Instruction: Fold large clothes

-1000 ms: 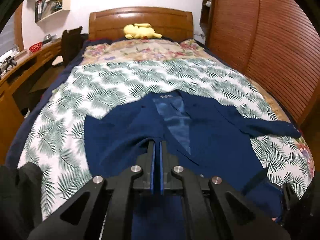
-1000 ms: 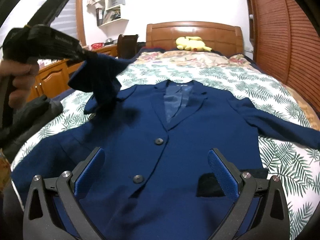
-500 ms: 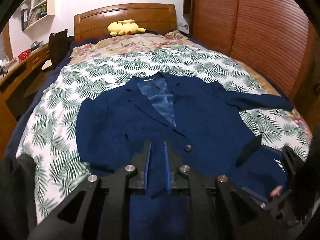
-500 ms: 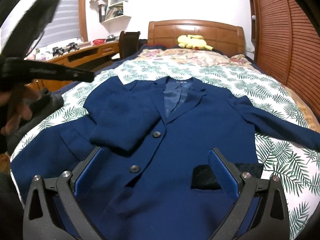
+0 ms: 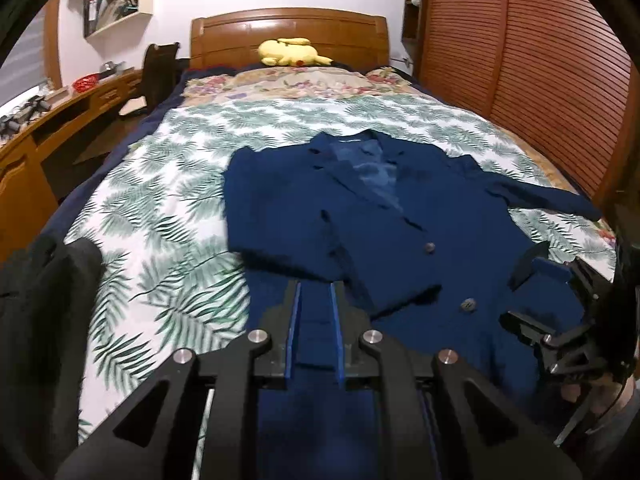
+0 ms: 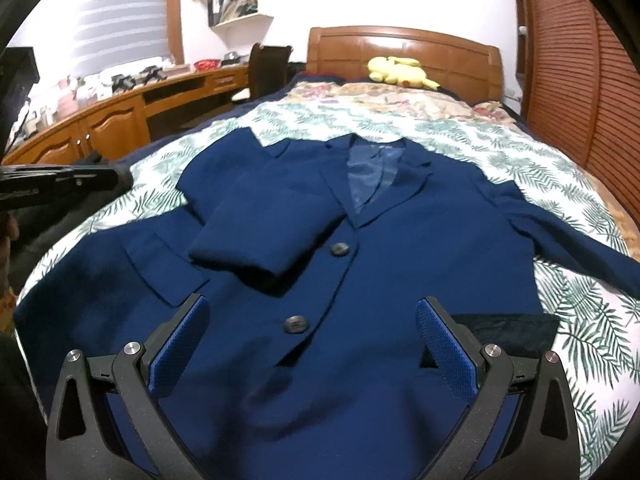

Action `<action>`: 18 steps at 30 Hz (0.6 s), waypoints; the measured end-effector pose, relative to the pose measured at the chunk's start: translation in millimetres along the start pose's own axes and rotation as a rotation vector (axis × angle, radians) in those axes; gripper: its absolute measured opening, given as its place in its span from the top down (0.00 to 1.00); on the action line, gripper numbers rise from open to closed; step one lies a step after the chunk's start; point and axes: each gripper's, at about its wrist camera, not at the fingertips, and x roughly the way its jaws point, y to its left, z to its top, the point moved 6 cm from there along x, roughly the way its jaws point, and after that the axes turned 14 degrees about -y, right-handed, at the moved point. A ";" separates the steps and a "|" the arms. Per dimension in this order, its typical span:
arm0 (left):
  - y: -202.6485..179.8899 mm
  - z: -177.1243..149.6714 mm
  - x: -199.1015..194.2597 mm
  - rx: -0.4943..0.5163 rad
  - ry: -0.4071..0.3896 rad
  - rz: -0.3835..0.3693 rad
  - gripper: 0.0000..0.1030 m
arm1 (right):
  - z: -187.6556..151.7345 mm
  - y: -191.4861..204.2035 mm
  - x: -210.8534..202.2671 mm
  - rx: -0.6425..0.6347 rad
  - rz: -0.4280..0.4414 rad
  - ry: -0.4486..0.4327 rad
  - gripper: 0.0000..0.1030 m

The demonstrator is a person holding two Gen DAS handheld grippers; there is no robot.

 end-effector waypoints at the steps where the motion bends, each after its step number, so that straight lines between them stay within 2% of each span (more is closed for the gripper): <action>1: 4.4 -3.1 -3.3 0.009 -0.006 0.017 0.89 | -0.6 4.5 2.6 -0.005 0.005 0.004 0.00; 7: 21.9 -20.4 -19.5 0.029 -0.036 0.048 0.89 | 0.1 29.8 14.1 -0.035 0.059 0.009 0.00; 13: 42.1 -33.8 -32.8 -0.013 -0.040 0.044 0.89 | 7.3 49.4 27.6 -0.072 0.075 0.022 0.00; 18: 57.2 -34.7 -50.9 -0.032 -0.075 0.046 0.89 | 17.7 68.5 45.9 -0.130 0.092 0.053 0.01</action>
